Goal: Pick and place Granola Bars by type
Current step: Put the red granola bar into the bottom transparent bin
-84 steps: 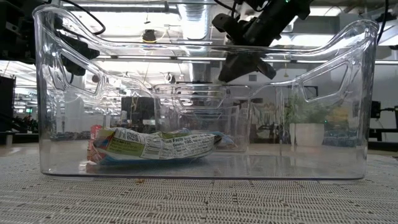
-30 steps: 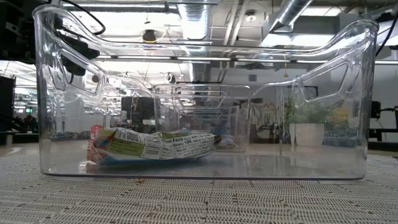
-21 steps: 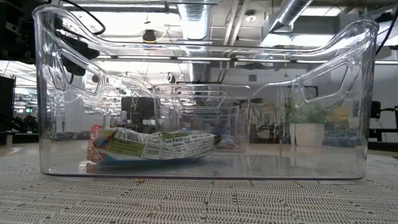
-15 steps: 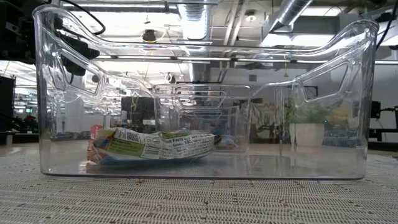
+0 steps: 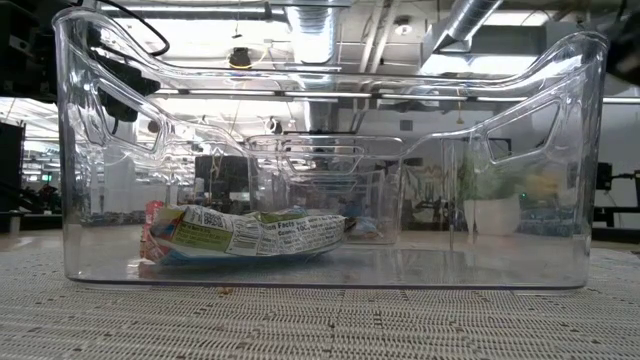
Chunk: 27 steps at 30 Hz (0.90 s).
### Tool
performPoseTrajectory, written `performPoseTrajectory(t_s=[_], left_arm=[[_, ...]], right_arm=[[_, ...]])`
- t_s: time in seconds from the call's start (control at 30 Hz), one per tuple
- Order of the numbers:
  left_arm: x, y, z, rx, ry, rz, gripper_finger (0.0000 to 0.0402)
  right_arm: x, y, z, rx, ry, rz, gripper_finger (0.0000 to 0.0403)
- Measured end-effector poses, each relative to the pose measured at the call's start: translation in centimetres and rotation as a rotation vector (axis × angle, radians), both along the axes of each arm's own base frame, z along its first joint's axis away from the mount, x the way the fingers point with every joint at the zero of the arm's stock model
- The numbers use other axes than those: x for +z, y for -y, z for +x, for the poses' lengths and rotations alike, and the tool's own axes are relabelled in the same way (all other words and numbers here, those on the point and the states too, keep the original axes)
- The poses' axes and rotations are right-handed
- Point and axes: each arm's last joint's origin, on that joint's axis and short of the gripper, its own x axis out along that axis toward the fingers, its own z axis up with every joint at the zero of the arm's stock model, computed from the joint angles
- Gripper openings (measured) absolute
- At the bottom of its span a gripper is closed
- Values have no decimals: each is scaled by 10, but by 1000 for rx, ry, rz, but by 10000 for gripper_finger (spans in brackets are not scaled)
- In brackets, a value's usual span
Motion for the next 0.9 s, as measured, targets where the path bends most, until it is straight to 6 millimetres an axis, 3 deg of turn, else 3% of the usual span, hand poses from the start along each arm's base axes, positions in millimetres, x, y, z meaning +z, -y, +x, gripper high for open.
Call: performPoseTrajectory(t_s=[0.17, 0.33, 0.57, 0.9], left_arm=[[0, 0, 0, 0, 0, 0, 158], [0, 0, 0, 0, 0, 0, 158], [0, 0, 0, -1, 0, 1, 158], [0, 0, 0, -1, 1, 9, 158]], right_arm=[[-25, -12, 8, 8, -21, -17, 198], [-37, -25, 6, 39, -11, -4, 192], [-43, -34, 1, 66, -11, 0, 185], [-44, -23, 9, 24, -25, -36, 176]])
